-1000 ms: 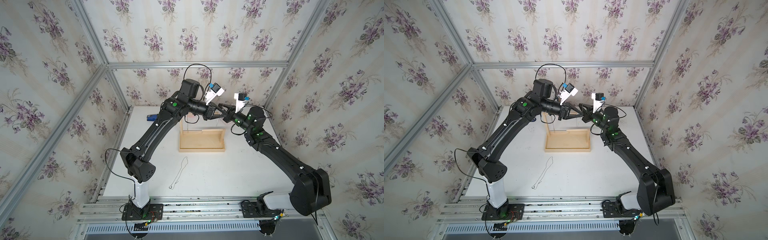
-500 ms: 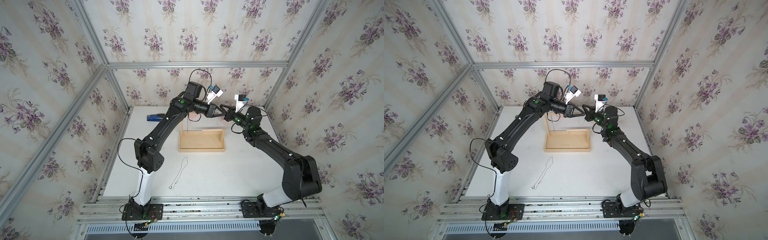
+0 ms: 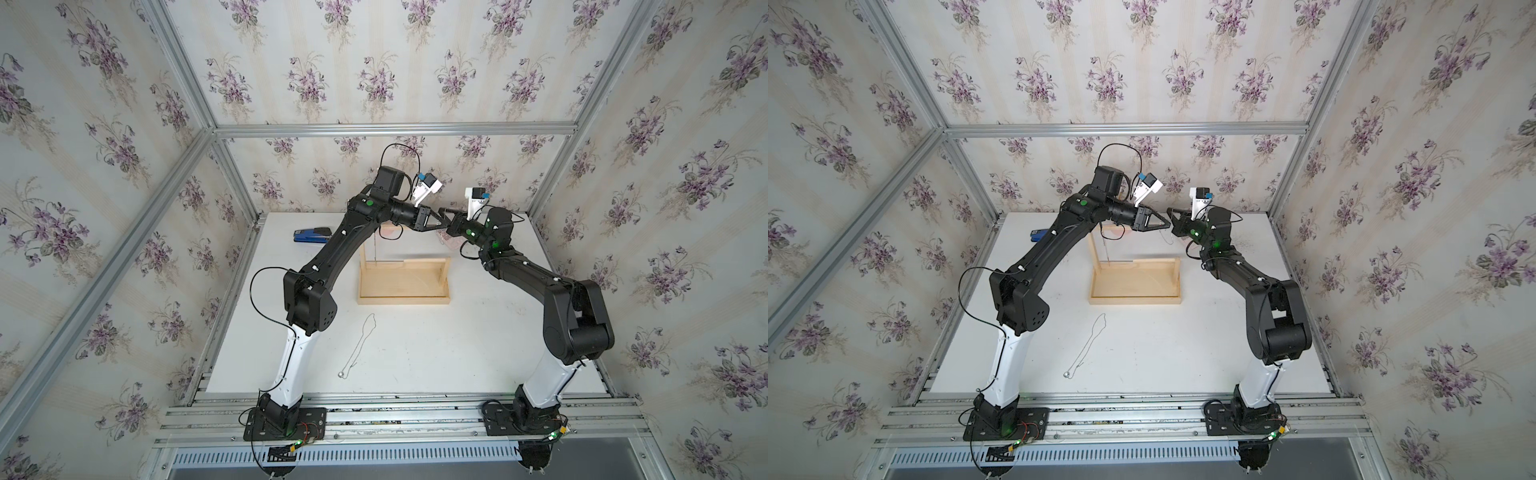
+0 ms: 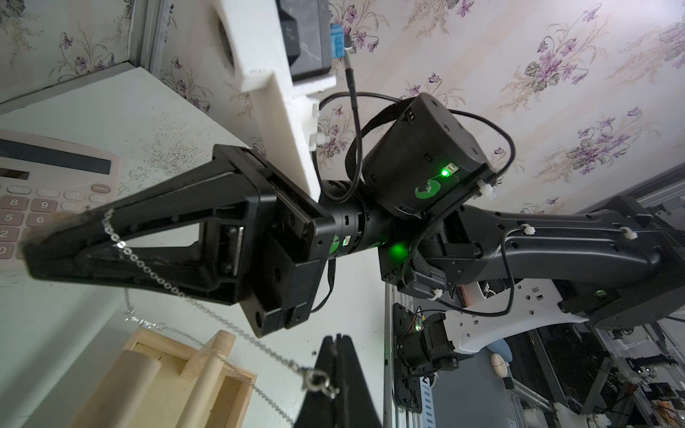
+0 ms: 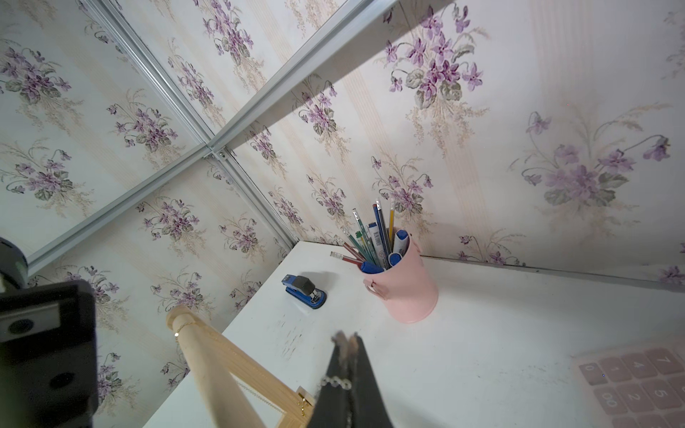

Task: Hang the necklace on the jewelry display stand
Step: Hang the necklace on the stand.

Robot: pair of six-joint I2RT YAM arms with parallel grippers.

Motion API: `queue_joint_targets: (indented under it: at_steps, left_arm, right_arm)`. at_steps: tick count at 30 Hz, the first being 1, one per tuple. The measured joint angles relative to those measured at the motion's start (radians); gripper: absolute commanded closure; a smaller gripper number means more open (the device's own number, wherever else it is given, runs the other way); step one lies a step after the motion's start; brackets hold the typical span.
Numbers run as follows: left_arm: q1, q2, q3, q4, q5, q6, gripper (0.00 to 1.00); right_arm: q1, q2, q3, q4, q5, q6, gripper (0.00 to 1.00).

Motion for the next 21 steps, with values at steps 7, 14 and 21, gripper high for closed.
queue_joint_targets:
  at_steps: [7,14,21]
  left_arm:
    - [0.023,0.012,0.006,0.01,-0.023,-0.011,0.96]
    - [0.035,0.012,0.006,0.005,-0.04,-0.018,0.96]
    - [0.052,0.006,0.006,-0.021,-0.051,-0.026,0.95]
  right_arm:
    - [0.003,0.104,0.121,-0.009,-0.081,0.003,1.0]
    - [0.003,0.157,0.229,-0.059,-0.165,-0.006,1.0]
    - [0.006,0.249,0.343,-0.108,-0.286,-0.021,1.0]
